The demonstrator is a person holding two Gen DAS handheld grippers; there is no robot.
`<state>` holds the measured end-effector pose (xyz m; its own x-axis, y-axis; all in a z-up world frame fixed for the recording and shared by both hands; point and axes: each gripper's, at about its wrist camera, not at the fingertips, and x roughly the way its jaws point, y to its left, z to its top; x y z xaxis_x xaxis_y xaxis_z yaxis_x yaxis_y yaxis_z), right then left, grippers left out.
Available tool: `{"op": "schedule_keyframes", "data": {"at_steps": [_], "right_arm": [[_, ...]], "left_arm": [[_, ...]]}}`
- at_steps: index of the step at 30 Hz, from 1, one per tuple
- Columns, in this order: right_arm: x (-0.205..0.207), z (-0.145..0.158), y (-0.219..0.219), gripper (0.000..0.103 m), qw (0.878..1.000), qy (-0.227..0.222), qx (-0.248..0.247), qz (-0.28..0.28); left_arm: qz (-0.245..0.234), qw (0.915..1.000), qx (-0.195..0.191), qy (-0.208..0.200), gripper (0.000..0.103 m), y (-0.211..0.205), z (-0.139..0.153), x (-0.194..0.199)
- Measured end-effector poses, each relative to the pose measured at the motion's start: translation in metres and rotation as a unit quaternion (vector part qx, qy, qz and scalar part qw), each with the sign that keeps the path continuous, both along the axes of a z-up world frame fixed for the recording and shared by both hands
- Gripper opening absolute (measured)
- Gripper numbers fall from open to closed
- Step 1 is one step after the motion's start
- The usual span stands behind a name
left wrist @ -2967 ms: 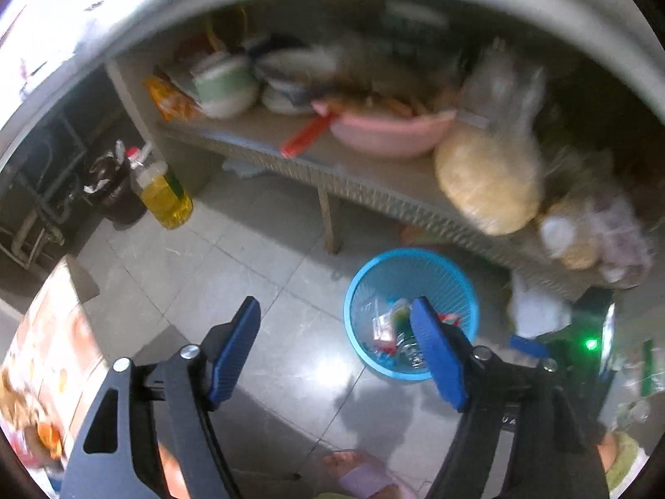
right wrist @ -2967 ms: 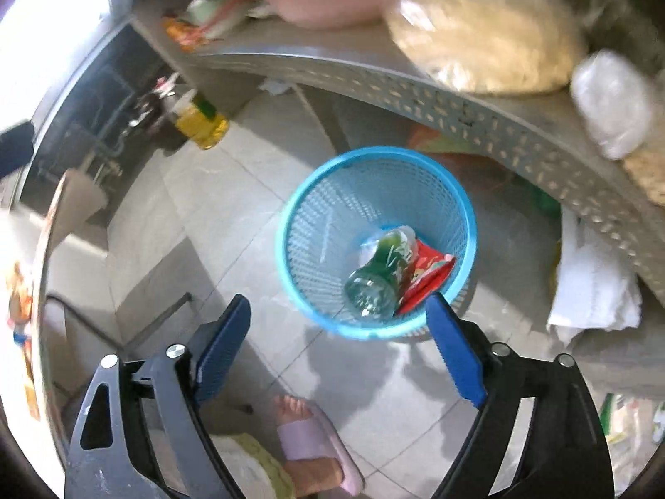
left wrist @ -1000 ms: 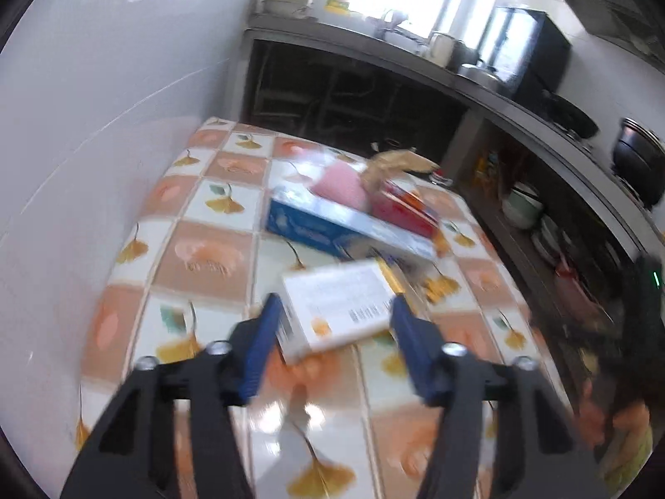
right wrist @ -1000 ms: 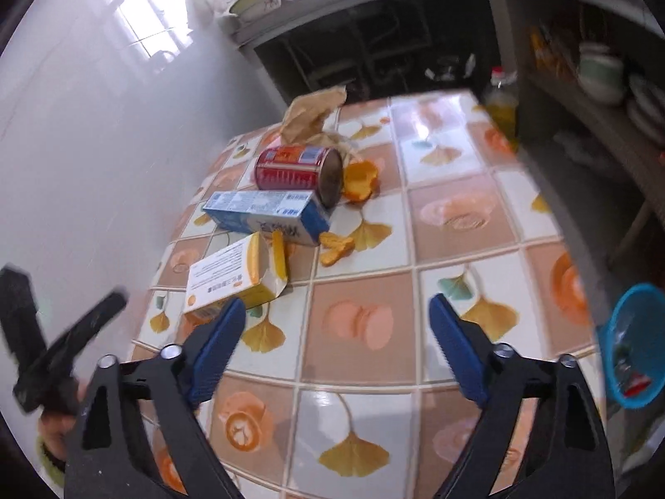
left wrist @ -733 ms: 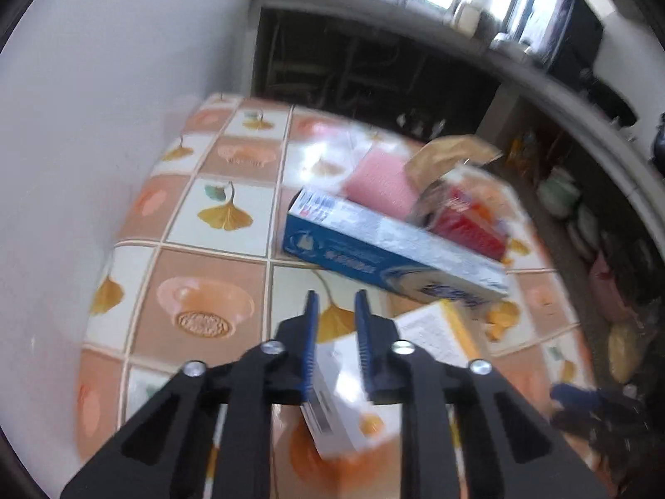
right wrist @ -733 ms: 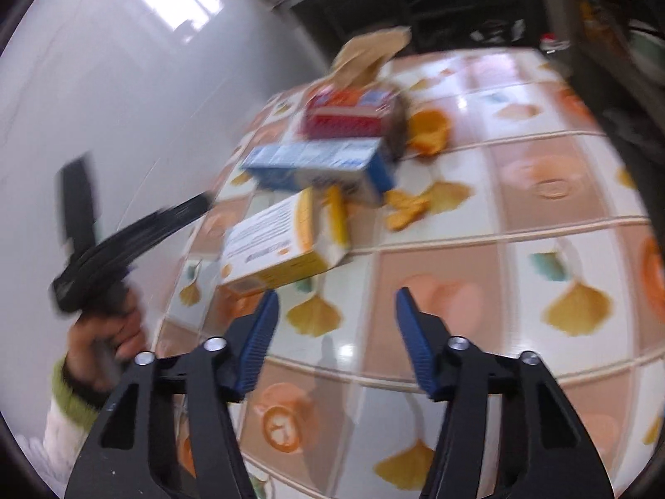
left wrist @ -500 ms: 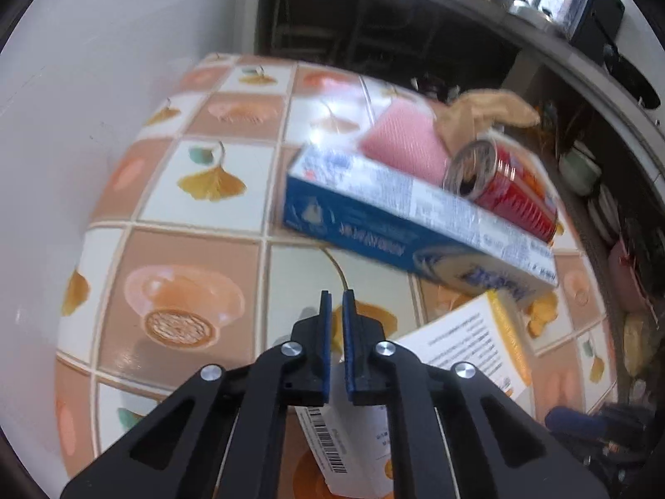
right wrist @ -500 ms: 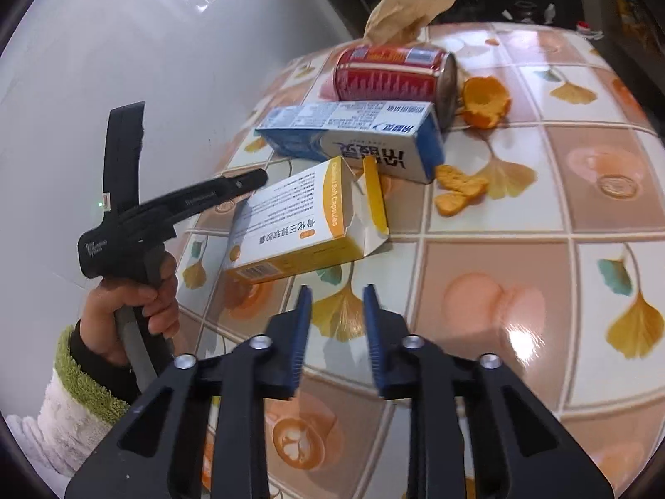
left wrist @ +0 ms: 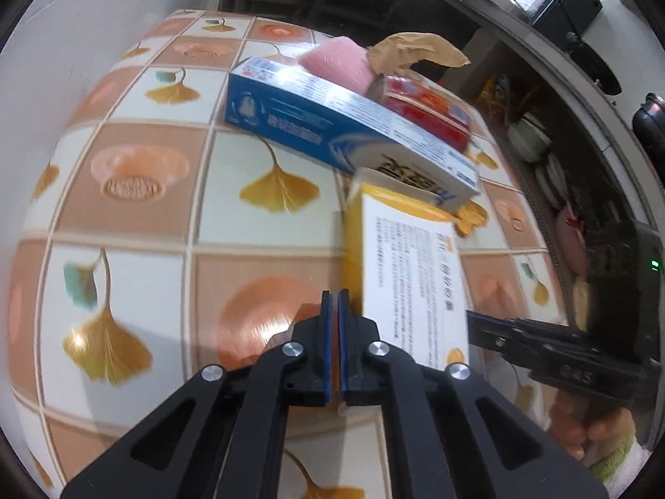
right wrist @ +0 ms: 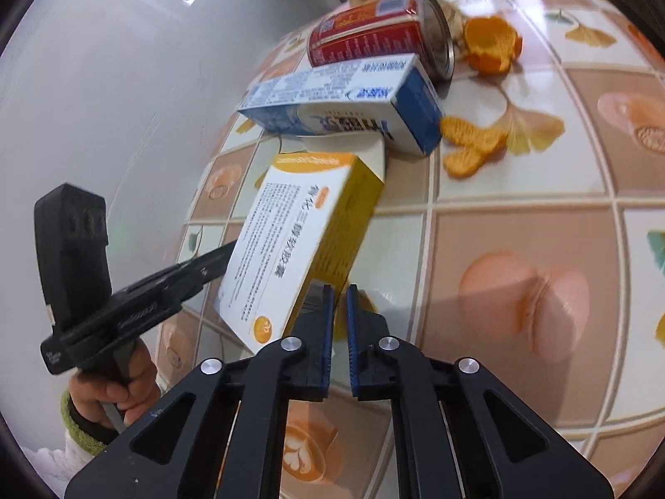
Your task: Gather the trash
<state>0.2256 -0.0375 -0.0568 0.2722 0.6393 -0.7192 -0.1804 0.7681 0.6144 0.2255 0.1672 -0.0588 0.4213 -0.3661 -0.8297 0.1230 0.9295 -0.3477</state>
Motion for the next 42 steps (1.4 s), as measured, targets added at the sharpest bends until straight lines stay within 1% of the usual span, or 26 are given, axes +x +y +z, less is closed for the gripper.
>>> {"op": "schedule_keyframes", "data": {"at_steps": [7,10,13,16,17,18,19,20,21,23,25,27,28,29,30,32,35,38,40,42], "right_arm": [[-0.026,0.0,0.013,0.005,0.999,0.01,-0.005,0.04],[-0.041,0.0,0.021,0.005,0.998,0.016,-0.008,0.061],[-0.053,0.002,0.032,0.005,0.996,0.013,-0.018,0.087],[-0.059,0.007,0.036,0.006,0.995,0.0,-0.034,0.095],[-0.059,0.01,0.035,0.009,0.995,-0.006,-0.039,0.091],[-0.059,0.013,0.032,0.015,0.995,-0.012,-0.044,0.084],[-0.059,0.016,0.026,0.018,0.996,-0.018,-0.049,0.076],[-0.058,0.02,0.019,0.023,0.996,-0.025,-0.054,0.065],[-0.061,0.024,0.007,0.027,0.996,-0.031,-0.056,0.056],[-0.06,0.031,-0.01,0.032,0.997,-0.043,-0.062,0.032],[-0.058,0.036,-0.026,0.034,0.996,-0.05,-0.068,0.007],[-0.058,0.039,-0.043,0.036,0.996,-0.054,-0.069,-0.018],[-0.057,0.041,-0.051,0.037,0.996,-0.054,-0.069,-0.031],[-0.056,0.042,-0.057,0.04,0.995,-0.054,-0.069,-0.041],[-0.055,0.043,-0.064,0.043,0.995,-0.055,-0.067,-0.053],[-0.052,0.042,-0.074,0.046,0.994,-0.054,-0.066,-0.071],[-0.05,0.041,-0.087,0.049,0.993,-0.049,-0.066,-0.086],[-0.043,0.04,-0.092,0.049,0.992,-0.05,-0.072,-0.089],[-0.037,0.042,-0.094,0.049,0.992,-0.054,-0.076,-0.088],[-0.026,0.045,-0.097,0.049,0.991,-0.064,-0.079,-0.088]], "left_arm": [[0.008,0.9996,-0.018,0.019,0.0,0.011,-0.001,-0.041],[0.009,0.9989,-0.026,0.037,0.0,0.018,-0.003,-0.066],[0.011,0.9985,-0.027,0.045,0.001,0.023,-0.004,-0.088],[0.021,0.9982,-0.033,0.046,0.011,0.029,-0.001,-0.098],[0.028,0.9982,-0.031,0.043,0.022,0.031,0.001,-0.099],[0.037,0.9983,-0.025,0.038,0.035,0.032,0.005,-0.098],[0.041,0.9986,-0.019,0.028,0.04,0.032,0.01,-0.098],[0.039,0.9989,-0.019,0.018,0.049,0.03,0.015,-0.097],[0.036,0.9991,-0.021,0.008,0.06,0.028,0.019,-0.096],[0.03,0.9995,-0.012,-0.007,0.072,0.02,0.026,-0.091],[0.011,0.9997,-0.003,-0.02,0.075,0.005,0.032,-0.086],[-0.009,0.9997,0.001,-0.024,0.083,-0.011,0.034,-0.08],[-0.012,0.9995,0.012,-0.026,0.084,-0.017,0.035,-0.078],[-0.011,0.9992,0.027,-0.028,0.085,-0.023,0.034,-0.076],[-0.009,0.9981,0.054,-0.029,0.088,-0.033,0.032,-0.073],[0.0,0.9953,0.092,-0.027,0.091,-0.045,0.025,-0.067],[0.013,0.9918,0.126,-0.012,0.092,-0.053,0.01,-0.06],[0.013,0.9927,0.119,-0.012,0.093,-0.052,0.006,-0.06],[0.009,0.9904,0.138,-0.01,0.093,-0.054,0.003,-0.059],[0.007,0.9912,0.132,-0.006,0.093,-0.054,0.002,-0.06]]}}
